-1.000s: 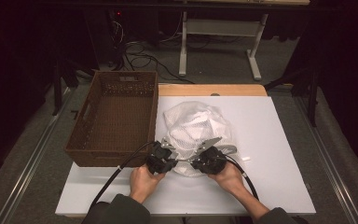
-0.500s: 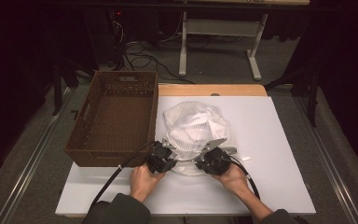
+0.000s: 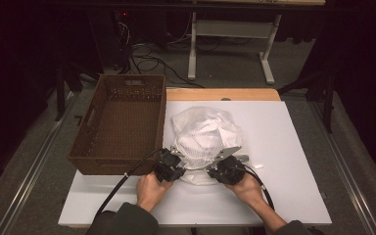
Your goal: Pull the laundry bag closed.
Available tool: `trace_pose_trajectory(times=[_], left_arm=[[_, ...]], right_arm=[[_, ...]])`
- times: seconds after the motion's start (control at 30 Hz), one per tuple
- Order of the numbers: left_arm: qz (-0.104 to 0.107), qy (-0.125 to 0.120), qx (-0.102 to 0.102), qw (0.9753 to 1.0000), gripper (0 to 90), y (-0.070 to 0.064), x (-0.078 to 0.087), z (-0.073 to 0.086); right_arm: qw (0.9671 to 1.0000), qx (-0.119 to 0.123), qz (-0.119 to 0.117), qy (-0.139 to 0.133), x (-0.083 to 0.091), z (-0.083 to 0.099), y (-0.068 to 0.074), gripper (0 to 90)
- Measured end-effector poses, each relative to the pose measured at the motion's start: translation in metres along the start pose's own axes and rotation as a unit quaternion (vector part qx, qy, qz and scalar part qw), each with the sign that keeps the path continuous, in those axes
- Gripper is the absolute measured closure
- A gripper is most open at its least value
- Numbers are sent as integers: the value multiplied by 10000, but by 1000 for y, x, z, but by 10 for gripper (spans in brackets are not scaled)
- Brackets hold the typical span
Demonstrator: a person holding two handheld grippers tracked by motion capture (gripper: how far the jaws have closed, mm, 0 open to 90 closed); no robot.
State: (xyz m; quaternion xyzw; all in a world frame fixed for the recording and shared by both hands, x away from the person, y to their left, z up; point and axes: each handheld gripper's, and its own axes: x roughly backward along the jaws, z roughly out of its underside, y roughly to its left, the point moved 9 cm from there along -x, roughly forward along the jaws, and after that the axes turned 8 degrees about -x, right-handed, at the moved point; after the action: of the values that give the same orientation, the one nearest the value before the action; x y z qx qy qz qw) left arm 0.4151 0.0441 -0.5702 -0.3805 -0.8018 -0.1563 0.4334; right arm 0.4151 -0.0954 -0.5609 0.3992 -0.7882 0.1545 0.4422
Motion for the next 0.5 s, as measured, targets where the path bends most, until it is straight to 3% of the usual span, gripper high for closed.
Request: trace_pose_trajectory(times=[0.5], left_arm=[[-77,45,13,10000,874,0,-5,3]], right_arm=[[9999,-15,112,12,4,4,-4,873]])
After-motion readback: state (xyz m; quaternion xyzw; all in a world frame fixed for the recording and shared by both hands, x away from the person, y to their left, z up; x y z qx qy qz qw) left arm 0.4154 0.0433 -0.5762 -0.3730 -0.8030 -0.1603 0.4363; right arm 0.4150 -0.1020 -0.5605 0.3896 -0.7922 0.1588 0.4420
